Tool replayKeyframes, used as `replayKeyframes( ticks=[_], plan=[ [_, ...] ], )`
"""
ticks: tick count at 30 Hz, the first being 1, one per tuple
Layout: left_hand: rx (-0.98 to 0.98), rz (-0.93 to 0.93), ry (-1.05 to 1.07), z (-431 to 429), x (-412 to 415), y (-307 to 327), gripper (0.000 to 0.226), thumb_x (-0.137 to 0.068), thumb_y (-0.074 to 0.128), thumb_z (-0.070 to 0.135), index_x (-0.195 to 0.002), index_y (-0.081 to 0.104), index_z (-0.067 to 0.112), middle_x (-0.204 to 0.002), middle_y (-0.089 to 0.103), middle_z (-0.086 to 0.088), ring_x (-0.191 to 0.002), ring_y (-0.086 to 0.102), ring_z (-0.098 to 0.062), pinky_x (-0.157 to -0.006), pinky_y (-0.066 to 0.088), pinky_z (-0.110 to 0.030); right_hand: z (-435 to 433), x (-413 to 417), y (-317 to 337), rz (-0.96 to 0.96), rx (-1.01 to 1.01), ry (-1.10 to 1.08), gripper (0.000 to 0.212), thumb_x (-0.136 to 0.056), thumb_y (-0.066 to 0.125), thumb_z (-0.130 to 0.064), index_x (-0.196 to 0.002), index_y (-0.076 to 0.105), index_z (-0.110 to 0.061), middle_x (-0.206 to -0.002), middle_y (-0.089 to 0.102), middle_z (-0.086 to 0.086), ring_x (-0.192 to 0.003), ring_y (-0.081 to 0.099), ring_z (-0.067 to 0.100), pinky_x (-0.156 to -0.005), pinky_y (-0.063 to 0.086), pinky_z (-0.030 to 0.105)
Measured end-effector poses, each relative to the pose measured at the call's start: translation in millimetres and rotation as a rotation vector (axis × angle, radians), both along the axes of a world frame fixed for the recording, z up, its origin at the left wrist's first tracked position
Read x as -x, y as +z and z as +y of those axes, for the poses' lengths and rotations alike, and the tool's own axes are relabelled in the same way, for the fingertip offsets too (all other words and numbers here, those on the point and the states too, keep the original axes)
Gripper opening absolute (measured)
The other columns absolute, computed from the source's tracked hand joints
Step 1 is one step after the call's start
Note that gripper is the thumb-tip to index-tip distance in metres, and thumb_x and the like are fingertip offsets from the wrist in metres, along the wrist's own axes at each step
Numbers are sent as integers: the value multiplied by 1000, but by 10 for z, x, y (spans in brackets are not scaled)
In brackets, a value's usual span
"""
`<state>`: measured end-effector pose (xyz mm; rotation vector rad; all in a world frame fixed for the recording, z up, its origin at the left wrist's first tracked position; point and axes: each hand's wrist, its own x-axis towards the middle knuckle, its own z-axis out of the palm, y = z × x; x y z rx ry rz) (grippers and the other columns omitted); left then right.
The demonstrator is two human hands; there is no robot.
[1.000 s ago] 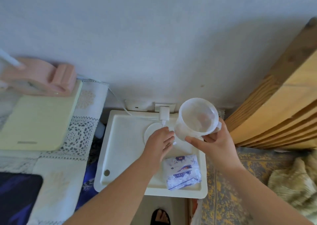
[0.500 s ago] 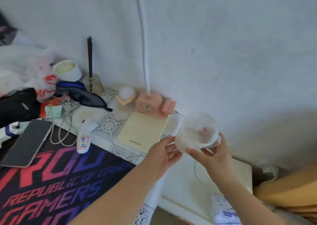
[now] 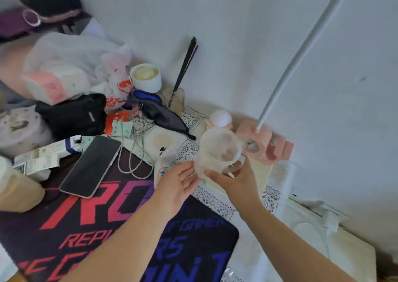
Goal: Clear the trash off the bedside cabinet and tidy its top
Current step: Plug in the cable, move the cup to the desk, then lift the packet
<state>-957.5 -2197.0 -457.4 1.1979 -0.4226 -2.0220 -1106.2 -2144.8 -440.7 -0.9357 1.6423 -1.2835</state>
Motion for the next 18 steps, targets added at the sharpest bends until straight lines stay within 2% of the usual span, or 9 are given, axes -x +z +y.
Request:
replayKeyframes(
  ticks=[2, 6, 9, 11, 13, 16, 18],
  plan=[
    [10, -25, 22, -48, -76, -21, 28, -96, 44, 15, -117, 58, 3, -117, 66, -13, -105, 63, -23, -87, 50, -32, -91, -87, -76, 0, 1, 6, 64, -58, 89, -20, -109, 51, -24, -101, 63, 1, -84, 62, -8, -64, 46, 5],
    [62, -122, 25, -73, -119, -24, 26, -97, 42, 15, -118, 56, 8, -122, 61, -8, -113, 57, -19, -98, 43, -32, -207, -186, -177, -18, -4, 2, 65, -57, 89, -19, -110, 51, -23, -96, 64, -2, -82, 64, -7, -62, 47, 6],
    [117, -172, 45, -74, -72, -27, 33, -97, 39, 7, -128, 50, 3, -131, 55, -11, -121, 51, -19, -102, 39, -30, -260, -229, -217, -10, -4, -10, 67, -56, 90, -22, -110, 50, -22, -94, 65, -6, -80, 64, -6, -61, 47, 7],
    [164, -254, 37, -82, -34, -39, 38, -96, 38, 4, -133, 48, 3, -129, 55, -10, -113, 52, -14, -96, 40, -25, -282, -246, -232, -13, -4, -24, 67, -55, 90, -23, -110, 50, -23, -93, 66, -7, -80, 65, -4, -61, 48, 9],
    [228, -341, -2, -71, 11, -49, 38, -94, 40, 5, -130, 53, 10, -120, 60, -1, -99, 56, -2, -86, 42, -15, -294, -256, -246, -14, -14, -36, 67, -55, 90, -26, -109, 50, -28, -92, 67, -8, -80, 66, -3, -64, 51, 16],
    [338, -452, -70, -32, 81, -77, 40, -91, 43, 2, -104, 58, 36, -97, 60, 22, -74, 55, 25, -59, 40, 3, -294, -270, -249, 23, -45, -38, 71, -52, 88, -38, -111, 48, -35, -98, 66, -10, -86, 65, -2, -73, 55, 27],
    [357, -492, -101, -12, 107, -72, 50, -88, 40, -4, -93, 52, 44, -94, 56, 25, -70, 52, 28, -57, 38, 4, -294, -281, -256, 39, -52, -46, 75, -50, 87, -43, -113, 47, -38, -101, 66, -9, -89, 65, 0, -77, 55, 31]
  ],
)
